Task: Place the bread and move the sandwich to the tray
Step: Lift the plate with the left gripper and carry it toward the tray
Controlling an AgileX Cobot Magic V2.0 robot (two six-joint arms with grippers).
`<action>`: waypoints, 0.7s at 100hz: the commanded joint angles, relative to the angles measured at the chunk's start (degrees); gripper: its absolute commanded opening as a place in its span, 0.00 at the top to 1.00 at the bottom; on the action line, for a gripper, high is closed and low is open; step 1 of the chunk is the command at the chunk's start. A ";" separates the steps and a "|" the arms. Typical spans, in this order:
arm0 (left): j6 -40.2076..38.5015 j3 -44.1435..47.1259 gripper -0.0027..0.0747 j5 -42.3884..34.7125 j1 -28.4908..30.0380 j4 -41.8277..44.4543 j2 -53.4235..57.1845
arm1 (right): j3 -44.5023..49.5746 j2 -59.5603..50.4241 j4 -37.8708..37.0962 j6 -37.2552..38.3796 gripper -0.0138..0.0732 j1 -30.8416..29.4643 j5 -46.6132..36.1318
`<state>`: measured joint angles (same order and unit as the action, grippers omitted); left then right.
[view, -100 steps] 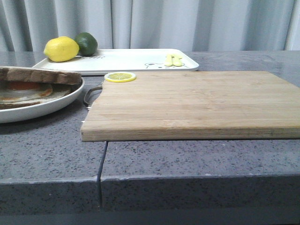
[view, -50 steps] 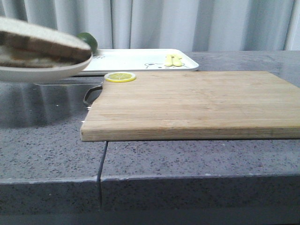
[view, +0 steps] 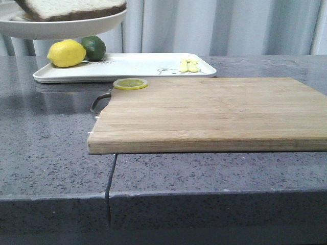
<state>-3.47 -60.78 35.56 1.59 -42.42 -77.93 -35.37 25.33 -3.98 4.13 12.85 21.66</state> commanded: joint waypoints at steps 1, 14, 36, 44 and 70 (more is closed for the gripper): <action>2.51 -5.00 0.99 -2.01 0.18 -6.90 -2.15 | -1.42 0.22 -0.76 -0.13 0.18 -0.26 -4.55; 3.47 -10.87 0.99 0.72 0.18 -7.43 -8.57 | -1.42 0.22 -0.76 -0.13 0.18 -0.26 -4.55; 5.63 -25.26 0.99 8.24 0.18 -7.43 -19.94 | -1.42 0.22 -0.76 -0.13 0.18 -0.26 -4.48; 5.63 -30.45 0.99 10.87 0.18 -7.52 -23.89 | -1.42 0.22 -0.76 -0.13 0.18 -0.26 -4.48; 5.63 -44.48 0.99 14.83 0.08 -10.76 -34.76 | -1.42 0.22 -0.76 -0.13 0.18 -0.26 -4.43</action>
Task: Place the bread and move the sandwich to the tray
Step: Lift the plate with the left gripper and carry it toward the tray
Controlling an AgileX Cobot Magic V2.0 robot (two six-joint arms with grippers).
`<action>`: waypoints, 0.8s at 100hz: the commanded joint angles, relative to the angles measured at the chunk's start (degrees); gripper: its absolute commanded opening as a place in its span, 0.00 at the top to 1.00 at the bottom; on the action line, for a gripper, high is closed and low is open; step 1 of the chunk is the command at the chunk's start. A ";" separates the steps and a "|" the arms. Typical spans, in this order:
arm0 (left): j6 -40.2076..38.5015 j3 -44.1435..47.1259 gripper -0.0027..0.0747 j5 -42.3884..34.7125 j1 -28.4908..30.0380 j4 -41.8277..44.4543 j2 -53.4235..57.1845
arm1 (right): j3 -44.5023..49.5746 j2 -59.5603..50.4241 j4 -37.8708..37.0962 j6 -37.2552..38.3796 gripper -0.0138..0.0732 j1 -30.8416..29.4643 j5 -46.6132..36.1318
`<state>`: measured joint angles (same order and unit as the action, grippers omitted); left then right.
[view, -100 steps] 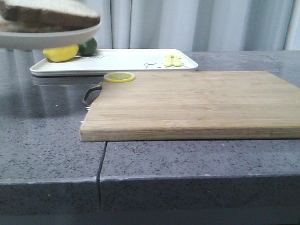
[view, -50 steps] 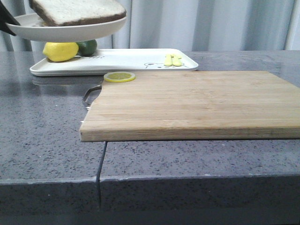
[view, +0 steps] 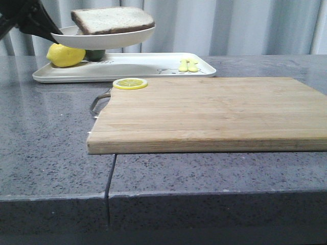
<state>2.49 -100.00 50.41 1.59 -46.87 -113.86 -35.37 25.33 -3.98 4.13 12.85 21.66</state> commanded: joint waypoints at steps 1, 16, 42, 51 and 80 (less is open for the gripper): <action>-0.33 -5.79 0.99 0.03 0.08 -6.57 0.69 | -1.42 0.22 -0.76 -0.13 0.18 -0.26 -4.43; -0.33 -9.94 0.99 0.08 -0.34 -7.49 -2.98 | -1.42 0.22 -0.76 -0.13 0.18 -0.26 -4.19; -0.33 -11.36 0.99 -4.39 -2.04 -7.38 -5.49 | -1.42 0.22 -0.76 -0.07 0.18 -0.26 -3.38; -0.33 -11.46 0.99 -5.61 -2.55 -7.26 -5.98 | -1.42 0.22 -0.76 -0.07 0.18 -0.26 -3.08; -0.56 -11.49 0.99 -6.16 -3.26 -7.59 -8.13 | -1.42 0.22 -0.76 -0.07 0.18 -0.26 -2.68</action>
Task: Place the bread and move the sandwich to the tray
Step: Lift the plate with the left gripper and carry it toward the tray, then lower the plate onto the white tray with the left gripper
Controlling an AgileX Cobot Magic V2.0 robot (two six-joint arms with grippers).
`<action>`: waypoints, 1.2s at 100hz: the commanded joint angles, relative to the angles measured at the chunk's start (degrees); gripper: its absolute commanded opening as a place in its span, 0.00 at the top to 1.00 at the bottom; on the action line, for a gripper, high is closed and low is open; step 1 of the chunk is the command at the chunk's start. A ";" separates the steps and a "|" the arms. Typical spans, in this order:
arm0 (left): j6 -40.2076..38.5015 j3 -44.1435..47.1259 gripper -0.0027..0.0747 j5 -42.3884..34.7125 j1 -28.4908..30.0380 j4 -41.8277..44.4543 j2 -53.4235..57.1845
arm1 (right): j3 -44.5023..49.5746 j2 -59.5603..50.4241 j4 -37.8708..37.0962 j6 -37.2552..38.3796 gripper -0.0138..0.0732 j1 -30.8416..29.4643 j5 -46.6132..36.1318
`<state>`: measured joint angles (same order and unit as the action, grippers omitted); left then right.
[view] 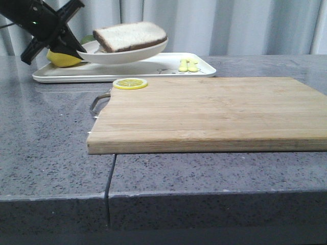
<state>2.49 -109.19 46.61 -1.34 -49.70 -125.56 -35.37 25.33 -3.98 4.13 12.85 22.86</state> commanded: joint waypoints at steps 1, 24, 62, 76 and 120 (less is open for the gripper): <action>-0.56 -2.30 0.99 -2.46 -0.33 -4.76 3.40 | -1.42 0.22 -0.76 -0.07 0.18 -0.26 -3.82; -0.91 -2.30 0.99 -4.34 -0.33 -4.21 3.31 | -1.42 0.22 -0.76 -0.07 0.18 -0.26 -2.55; -4.42 -2.30 0.99 -4.84 -0.55 -0.22 3.31 | -1.42 0.22 -0.76 -0.07 0.18 -0.26 -2.36; -4.89 -2.30 0.99 -4.84 -0.67 0.20 3.31 | -1.42 0.22 -0.76 -0.07 0.18 -0.26 -2.36; -7.15 -2.30 0.99 -4.74 -1.67 4.04 3.31 | -1.42 0.22 -0.76 -0.07 0.18 -0.26 -2.36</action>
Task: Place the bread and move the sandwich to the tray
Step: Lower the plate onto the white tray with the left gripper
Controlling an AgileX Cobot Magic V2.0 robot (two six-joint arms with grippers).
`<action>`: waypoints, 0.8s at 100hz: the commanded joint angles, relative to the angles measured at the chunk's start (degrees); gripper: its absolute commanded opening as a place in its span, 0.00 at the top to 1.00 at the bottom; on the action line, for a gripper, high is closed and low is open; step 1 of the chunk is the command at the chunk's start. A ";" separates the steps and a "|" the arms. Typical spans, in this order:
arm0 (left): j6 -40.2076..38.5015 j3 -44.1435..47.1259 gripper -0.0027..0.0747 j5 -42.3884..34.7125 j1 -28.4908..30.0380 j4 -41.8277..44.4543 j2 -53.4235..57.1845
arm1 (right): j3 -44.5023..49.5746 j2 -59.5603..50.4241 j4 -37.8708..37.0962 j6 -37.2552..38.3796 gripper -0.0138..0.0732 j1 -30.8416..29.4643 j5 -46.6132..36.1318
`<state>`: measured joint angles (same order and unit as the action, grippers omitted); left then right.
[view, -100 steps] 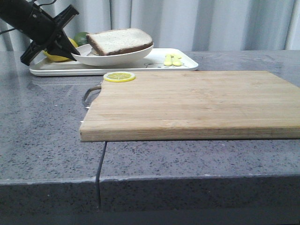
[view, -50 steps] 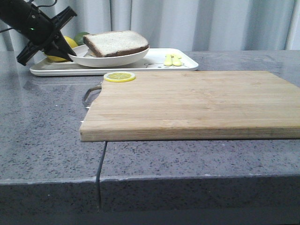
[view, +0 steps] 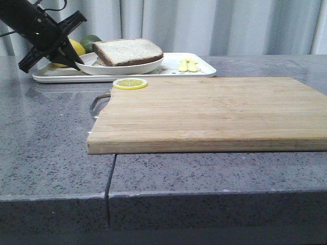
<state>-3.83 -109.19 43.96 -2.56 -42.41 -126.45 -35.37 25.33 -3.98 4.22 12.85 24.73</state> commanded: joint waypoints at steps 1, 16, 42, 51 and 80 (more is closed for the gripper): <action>-0.84 -2.30 0.99 -2.09 -0.44 -3.25 4.20 | -1.42 0.22 -0.76 -0.16 0.18 -0.26 -4.23; -0.84 -2.30 0.99 -2.31 -0.44 -3.62 4.20 | -1.42 0.22 -0.76 -0.16 0.18 -0.26 -4.23; -0.84 -2.30 0.99 -2.31 -0.33 -3.52 4.20 | -1.42 0.22 -0.76 -0.16 0.18 -0.26 -4.23; -0.67 -2.30 0.99 -2.31 -0.33 -2.89 4.20 | -1.42 0.22 -0.76 -0.16 0.18 -0.26 -4.23; -0.69 -2.30 0.76 -2.19 -0.33 -1.41 4.20 | -1.42 0.22 -0.76 -0.16 0.18 -0.26 -4.34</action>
<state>-4.06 -109.43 43.83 -2.56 -41.83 -126.45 -35.37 25.33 -3.98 4.22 12.85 24.73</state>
